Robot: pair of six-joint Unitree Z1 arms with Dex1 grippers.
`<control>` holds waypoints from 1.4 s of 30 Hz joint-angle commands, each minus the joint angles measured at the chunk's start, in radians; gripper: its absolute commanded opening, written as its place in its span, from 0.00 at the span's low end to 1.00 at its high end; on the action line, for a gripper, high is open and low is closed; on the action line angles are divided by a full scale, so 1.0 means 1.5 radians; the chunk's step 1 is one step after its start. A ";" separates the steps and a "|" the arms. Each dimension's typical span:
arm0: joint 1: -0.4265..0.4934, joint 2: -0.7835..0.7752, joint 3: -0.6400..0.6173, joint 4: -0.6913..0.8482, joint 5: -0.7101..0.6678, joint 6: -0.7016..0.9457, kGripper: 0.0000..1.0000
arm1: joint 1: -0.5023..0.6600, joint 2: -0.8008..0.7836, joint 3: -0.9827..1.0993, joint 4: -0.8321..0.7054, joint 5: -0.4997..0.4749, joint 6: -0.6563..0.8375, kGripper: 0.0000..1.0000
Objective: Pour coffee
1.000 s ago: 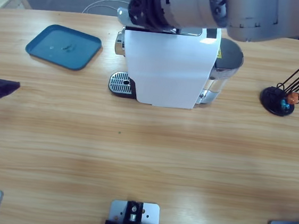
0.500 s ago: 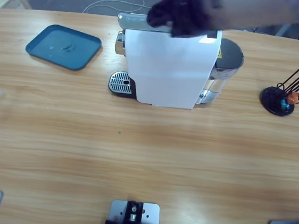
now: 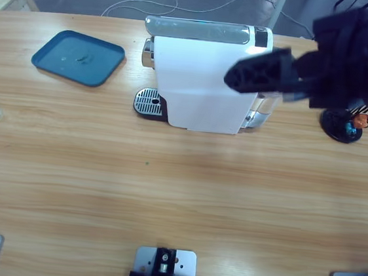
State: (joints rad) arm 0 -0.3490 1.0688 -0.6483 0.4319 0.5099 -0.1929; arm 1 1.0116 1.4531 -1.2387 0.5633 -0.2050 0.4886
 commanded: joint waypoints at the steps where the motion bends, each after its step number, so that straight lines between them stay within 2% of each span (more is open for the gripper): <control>1: 0.032 0.006 0.067 -0.049 0.034 0.101 0.92 | 0.009 0.038 -0.031 0.063 -0.012 0.009 1.00; 3: 0.050 -0.007 0.077 -0.047 0.028 0.116 0.87 | 0.009 0.055 -0.054 0.080 -0.012 0.008 1.00; 11: 0.079 0.120 0.062 -0.051 -0.026 0.128 0.89 | 0.009 0.093 -0.080 0.101 -0.012 0.008 1.00; 14: 0.111 0.135 0.057 -0.053 -0.026 0.125 0.93 | 0.009 0.111 -0.086 0.101 -0.008 0.008 1.00; 16: 0.113 0.150 0.057 -0.064 -0.025 0.125 0.98 | 0.009 0.126 -0.096 0.101 -0.003 0.008 1.00; 18: 0.116 0.169 0.053 -0.073 -0.022 0.126 0.99 | 0.009 0.137 -0.099 0.100 0.000 0.008 1.00; 23: 0.117 0.214 0.054 -0.154 -0.028 0.140 0.99 | 0.009 0.158 -0.101 0.099 0.001 0.007 1.00; 28: 0.120 0.255 0.061 -0.184 -0.031 0.113 0.99 | 0.009 0.170 -0.106 0.098 0.002 0.007 1.00; 35: 0.141 0.257 0.133 -0.320 -0.062 0.060 0.99 | 0.009 0.166 -0.104 0.098 0.003 0.009 1.00; 42: 0.141 0.288 0.146 -0.363 -0.062 0.061 0.99 | 0.009 0.156 -0.099 0.100 0.003 0.010 1.00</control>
State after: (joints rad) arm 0 -0.1465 1.4369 -0.4686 -0.0521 0.4285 -0.0911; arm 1 1.0125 1.6627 -1.3878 0.7025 -0.2039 0.4897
